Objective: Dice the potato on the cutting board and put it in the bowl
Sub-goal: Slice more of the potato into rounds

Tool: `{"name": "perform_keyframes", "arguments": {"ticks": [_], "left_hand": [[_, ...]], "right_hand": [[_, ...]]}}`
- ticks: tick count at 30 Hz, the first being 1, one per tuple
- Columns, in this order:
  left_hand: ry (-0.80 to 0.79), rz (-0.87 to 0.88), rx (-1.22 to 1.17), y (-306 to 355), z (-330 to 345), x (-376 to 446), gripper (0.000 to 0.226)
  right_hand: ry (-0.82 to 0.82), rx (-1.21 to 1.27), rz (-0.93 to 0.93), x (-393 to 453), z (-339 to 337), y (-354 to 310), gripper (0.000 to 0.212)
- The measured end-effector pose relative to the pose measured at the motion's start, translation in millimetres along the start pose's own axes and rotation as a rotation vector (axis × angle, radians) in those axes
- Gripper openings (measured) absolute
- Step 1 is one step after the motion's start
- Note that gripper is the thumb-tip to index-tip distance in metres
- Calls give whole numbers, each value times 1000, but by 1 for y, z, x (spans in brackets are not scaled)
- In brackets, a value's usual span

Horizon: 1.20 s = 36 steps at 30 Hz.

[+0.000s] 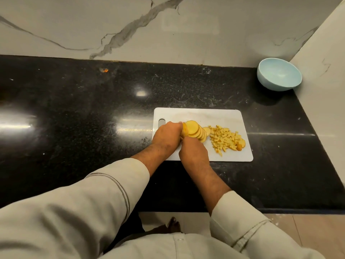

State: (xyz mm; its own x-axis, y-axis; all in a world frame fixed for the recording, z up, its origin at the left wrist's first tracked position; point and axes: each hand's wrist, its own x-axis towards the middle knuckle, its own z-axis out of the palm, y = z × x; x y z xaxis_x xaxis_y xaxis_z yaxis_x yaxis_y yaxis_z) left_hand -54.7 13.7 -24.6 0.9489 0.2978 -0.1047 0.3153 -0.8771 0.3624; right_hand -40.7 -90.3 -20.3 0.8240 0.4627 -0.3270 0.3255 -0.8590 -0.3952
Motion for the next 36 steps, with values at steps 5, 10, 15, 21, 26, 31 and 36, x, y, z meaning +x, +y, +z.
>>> {"name": "perform_keyframes", "arguments": {"ticks": [5,10,15,21,26,31,36], "left_hand": [[-89,-94,-142,-4,-11,8,19],[-88,-133,-198,-6,-10,10,24],[-88,-128,-203,-8,-6,10,19],[-40,-154,-251,-10,-1,5,40],[-54,-173,-257,-3,-8,4,17],[-82,-178,-221,-1,-12,6,23],[-90,-155,-127,2,-15,9,14]], "right_hand": [[-20,-20,26,-14,6,10,8],[-49,-99,32,-48,19,34,5],[64,-137,49,-74,14,48,20],[267,-81,-87,-56,8,28,25],[237,-93,-69,-32,13,12,22],[247,-84,-62,-25,16,10,21],[226,-92,-99,-20,17,13,19]]}}
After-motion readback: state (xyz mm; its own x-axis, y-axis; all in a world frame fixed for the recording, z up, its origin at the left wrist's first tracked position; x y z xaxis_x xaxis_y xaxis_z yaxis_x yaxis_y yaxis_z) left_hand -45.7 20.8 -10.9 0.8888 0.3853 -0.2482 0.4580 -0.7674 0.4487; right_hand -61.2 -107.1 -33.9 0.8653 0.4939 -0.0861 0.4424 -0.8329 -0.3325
